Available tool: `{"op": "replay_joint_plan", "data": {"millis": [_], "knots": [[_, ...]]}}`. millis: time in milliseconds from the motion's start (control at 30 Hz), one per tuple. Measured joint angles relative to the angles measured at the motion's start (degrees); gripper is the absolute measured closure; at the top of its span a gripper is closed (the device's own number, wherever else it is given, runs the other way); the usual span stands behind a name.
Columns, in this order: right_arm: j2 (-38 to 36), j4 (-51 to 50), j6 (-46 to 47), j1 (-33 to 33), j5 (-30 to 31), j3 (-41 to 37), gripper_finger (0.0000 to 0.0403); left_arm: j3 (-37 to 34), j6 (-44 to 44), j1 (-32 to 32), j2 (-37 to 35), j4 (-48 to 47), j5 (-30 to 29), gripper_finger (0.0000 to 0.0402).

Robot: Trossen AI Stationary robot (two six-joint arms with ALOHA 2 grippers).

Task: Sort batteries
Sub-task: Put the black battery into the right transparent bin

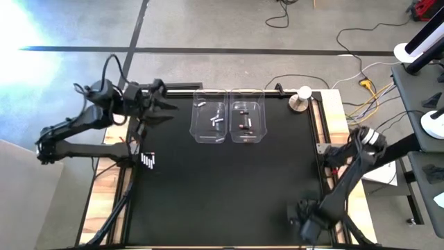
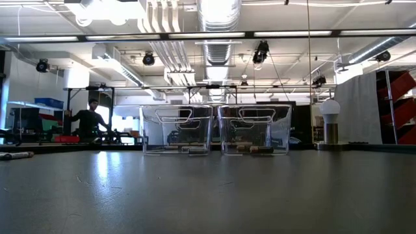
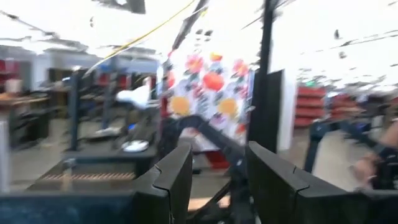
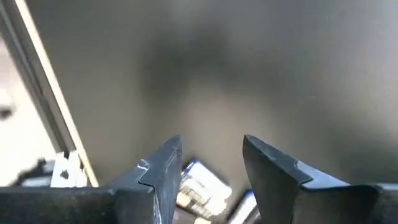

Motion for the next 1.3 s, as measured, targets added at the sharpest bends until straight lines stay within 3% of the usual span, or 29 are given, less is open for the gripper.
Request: {"op": "replay_joint_plan", "data": {"millis": [167, 433, 700, 867, 1300], "knots": [[6.28, 0.59, -2.88, 3.03, -1.08, 4.46, 0.0241, -4.37, -4.44, -4.3, 1.33, 9.33, -0.38, 0.0274], [11.29, 1.0, -6.07, 8.61, -8.03, 5.54, 0.0253, -6.56, -6.89, -9.75, 2.25, 11.24, -1.01, 0.0274], [11.48, 0.89, -5.89, 8.96, -8.15, 3.55, 0.025, -6.39, -4.85, -10.41, 2.33, 11.21, -1.08, 0.0274], [10.52, -0.49, -6.65, 7.23, -12.74, 2.92, 0.0242, -6.39, -3.61, -10.41, 2.33, 11.08, -1.05, 0.0274], [3.39, -3.4, -4.75, 6.73, -11.04, -2.42, 0.0252, -6.34, -1.87, -10.28, 2.26, 9.66, -1.03, 0.0274]]}}
